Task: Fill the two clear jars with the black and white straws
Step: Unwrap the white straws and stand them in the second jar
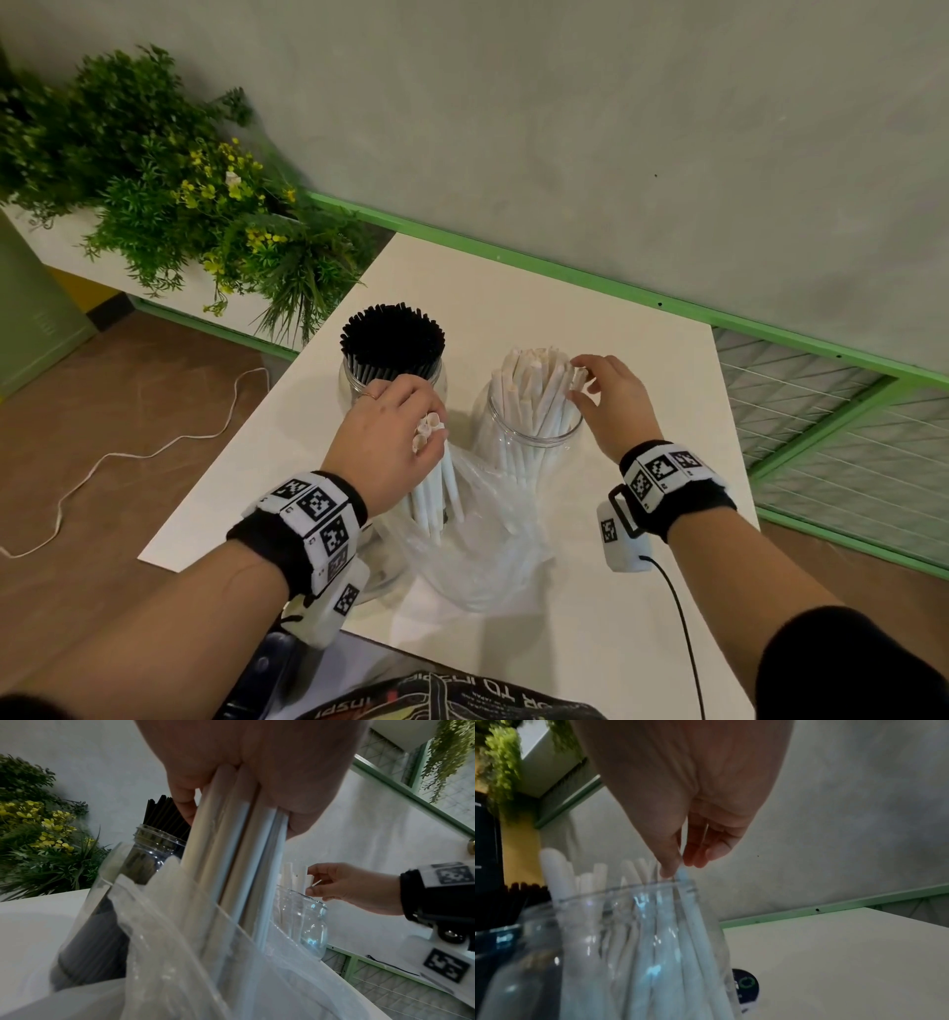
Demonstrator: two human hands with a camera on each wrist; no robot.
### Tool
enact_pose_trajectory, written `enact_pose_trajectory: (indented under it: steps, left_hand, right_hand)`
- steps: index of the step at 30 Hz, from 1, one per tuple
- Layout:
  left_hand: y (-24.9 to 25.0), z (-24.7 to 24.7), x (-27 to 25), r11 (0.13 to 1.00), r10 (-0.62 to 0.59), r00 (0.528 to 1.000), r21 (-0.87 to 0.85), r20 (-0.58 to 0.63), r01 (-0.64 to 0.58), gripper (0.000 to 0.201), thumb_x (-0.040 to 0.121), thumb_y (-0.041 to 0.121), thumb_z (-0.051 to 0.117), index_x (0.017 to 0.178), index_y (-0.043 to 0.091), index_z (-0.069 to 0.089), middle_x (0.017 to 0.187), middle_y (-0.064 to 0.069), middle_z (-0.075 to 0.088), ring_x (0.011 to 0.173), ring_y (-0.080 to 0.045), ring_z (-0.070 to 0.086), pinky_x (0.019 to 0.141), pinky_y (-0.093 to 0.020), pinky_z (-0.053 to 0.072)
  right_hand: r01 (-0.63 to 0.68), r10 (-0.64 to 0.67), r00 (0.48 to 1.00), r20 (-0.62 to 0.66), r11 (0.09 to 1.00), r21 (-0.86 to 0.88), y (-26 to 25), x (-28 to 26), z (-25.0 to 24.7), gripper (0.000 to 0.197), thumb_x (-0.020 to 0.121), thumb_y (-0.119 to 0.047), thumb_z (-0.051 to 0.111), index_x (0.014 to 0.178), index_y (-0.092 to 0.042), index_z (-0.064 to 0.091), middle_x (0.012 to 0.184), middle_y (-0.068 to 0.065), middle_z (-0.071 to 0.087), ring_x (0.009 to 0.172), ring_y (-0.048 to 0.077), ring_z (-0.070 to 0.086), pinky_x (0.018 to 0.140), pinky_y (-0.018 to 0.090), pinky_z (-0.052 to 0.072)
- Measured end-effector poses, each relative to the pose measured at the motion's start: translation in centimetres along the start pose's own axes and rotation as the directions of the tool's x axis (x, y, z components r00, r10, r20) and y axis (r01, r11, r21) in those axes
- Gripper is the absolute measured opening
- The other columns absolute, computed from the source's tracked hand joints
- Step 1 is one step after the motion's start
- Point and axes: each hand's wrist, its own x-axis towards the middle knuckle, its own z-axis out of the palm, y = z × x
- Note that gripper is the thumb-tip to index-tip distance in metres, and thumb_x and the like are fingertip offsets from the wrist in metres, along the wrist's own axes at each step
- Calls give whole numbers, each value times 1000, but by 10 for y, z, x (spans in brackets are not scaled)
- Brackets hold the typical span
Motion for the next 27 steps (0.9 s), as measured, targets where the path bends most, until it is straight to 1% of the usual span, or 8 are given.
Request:
enact_pose_trajectory:
  steps: [3,6,8,11,13,18,23,27]
  left_hand:
    - [1,0,0,1000,-3,1000,-7,-4,3,18,85,36,45,90,24,58,99,12,53,88,-16,49,82,-21,31]
    - [1,0,0,1000,2,1000,-11,-8,-2,17,85,35,46,91,24,58,100,12,53,88,-17,50,83,-22,32]
    - [0,0,0,1000,1,1000,-13,-4,-1,17,85,35,46,91,24,57,100,12,53,88,-17,50,84,-24,33]
    - [-1,1,1,1000,0,1000,-8,2,0,16,85,35,46,91,25,57,100,12,52,89,-17,51,84,-27,35]
    - [-1,2,1,1000,5,1000,-4,-1,-5,16,85,35,46,91,24,57,100,12,52,88,-17,52,84,-27,35]
    - [0,2,1,1000,9,1000,-11,-15,-9,17,85,36,46,90,24,57,99,12,53,87,-17,51,83,-22,32]
    - [-1,3,1,1000,-4,1000,-12,7,5,18,85,37,45,91,25,57,101,12,52,91,-18,53,84,-29,37]
    - [-1,3,2,1000,7,1000,-5,8,-7,19,85,36,45,91,24,57,100,11,53,91,-18,54,85,-28,36]
  right_hand:
    - [18,-18,996,-90,1000,-5,-2,-1,4,30,88,-9,64,117,-13,59,106,0,55,84,15,56,80,37,52]
    - [68,-82,985,-149,993,-95,-7,0,6,53,83,-1,64,132,-13,48,130,9,44,110,25,51,92,34,48]
    - [183,-212,973,-96,952,-247,-14,2,7,60,79,0,65,134,-15,48,131,12,44,112,30,47,93,40,45]
    - [293,-282,956,81,899,-324,-19,8,9,49,80,-20,68,127,-22,54,126,5,48,110,28,46,90,42,43]
    - [289,-270,957,104,912,-292,-20,14,12,38,82,-26,68,119,-21,60,122,5,49,108,28,45,87,42,47]
    - [123,-122,992,13,977,-172,-17,24,25,24,87,-14,64,111,-12,61,133,12,40,118,31,40,85,32,44]
    - [82,-70,990,-119,992,94,-16,30,27,15,86,4,53,100,-1,57,110,13,51,86,16,48,81,27,43]
    - [21,24,967,-253,985,171,-14,36,22,18,90,6,48,106,2,56,111,17,51,92,15,47,81,12,33]
